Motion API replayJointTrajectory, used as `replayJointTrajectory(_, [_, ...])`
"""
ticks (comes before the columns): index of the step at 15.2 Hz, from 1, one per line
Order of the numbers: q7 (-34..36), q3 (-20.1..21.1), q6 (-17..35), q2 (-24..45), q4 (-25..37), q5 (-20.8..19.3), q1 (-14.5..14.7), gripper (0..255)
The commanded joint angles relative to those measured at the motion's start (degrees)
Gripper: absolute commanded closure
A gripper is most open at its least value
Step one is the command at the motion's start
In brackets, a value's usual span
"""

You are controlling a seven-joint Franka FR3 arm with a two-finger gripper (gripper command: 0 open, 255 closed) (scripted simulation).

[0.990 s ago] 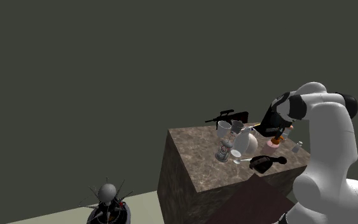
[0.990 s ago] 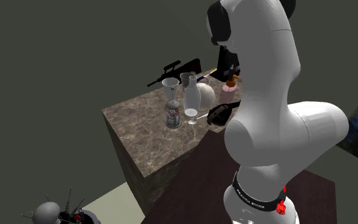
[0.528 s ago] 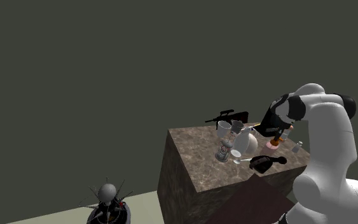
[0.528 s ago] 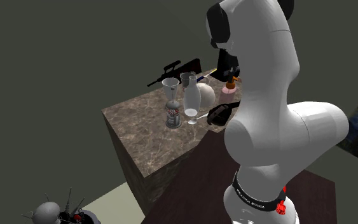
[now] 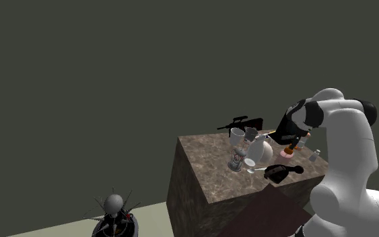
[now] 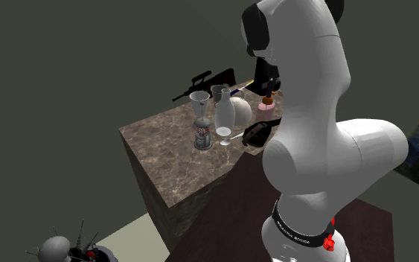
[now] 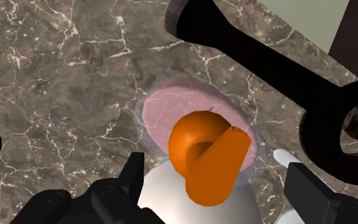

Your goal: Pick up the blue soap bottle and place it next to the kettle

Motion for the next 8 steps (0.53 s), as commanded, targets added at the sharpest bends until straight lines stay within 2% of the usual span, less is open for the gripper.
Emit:
replayJointTrajectory(1, [0.3,-0.5,-1.1,-1.2,0.0,-0.5,0.3,0])
replayJointTrajectory(4, [1.1,-1.8,-4.4,-4.3,0.3,-2.0,1.2,0])
replayJointTrajectory(8, [1.1,-1.8,-4.4,-4.3,0.3,-2.0,1.2,0])
